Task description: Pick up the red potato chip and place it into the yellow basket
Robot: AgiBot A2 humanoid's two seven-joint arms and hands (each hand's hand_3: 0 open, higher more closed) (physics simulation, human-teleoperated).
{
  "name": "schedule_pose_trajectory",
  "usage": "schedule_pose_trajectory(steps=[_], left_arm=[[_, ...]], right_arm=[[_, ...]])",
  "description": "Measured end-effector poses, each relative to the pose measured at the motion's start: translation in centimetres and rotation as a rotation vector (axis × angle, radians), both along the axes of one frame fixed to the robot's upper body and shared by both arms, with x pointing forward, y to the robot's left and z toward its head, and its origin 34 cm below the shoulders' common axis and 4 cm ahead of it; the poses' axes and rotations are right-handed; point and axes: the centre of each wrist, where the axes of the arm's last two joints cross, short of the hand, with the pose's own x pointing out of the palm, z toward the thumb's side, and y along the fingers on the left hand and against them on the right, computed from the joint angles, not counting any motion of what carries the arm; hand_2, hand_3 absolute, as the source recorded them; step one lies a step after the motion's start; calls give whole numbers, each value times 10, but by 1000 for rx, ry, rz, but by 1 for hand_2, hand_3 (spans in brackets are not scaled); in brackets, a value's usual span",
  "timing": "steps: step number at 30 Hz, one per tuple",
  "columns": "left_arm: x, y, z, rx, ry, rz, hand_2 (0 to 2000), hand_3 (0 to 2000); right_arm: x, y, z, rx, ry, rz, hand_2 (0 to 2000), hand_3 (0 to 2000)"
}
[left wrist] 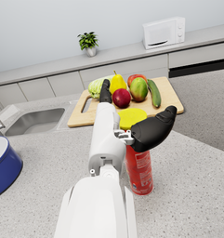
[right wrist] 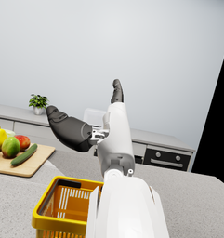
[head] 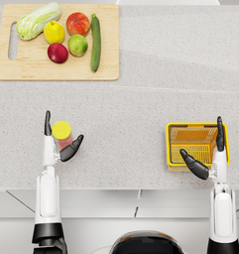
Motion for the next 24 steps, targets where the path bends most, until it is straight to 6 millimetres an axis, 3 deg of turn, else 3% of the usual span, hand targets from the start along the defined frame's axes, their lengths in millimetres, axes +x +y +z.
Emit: schedule_pose_trajectory(steps=[6,10,11,12,14,16,18,24], left_arm=[[18,7,-41,-43,185,53,0,0],[25,7,-58,-63,265,64,0,0],[25,7,-60,-67,273,65,1361,327],[25,6,-60,-73,274,45,2000,653],[22,3,-55,-72,255,14,2000,1307],[20,-2,-44,-60,200,13,2000,1960],[16,-12,-20,-46,94,-38,2000,2000],[-3,-71,102,-2,-366,-270,2000,2000]], right_arm=[[-3,-1,-3,9,9,-6,0,0],[-3,1,-6,14,19,-3,0,0],[-2,2,-7,15,23,0,0,0],[-2,3,-8,16,25,3,0,0],[-2,5,-11,17,36,12,0,0],[-2,10,-15,15,54,31,0,0],[1,22,-20,12,75,73,0,0],[12,83,-28,24,118,269,0,0]])
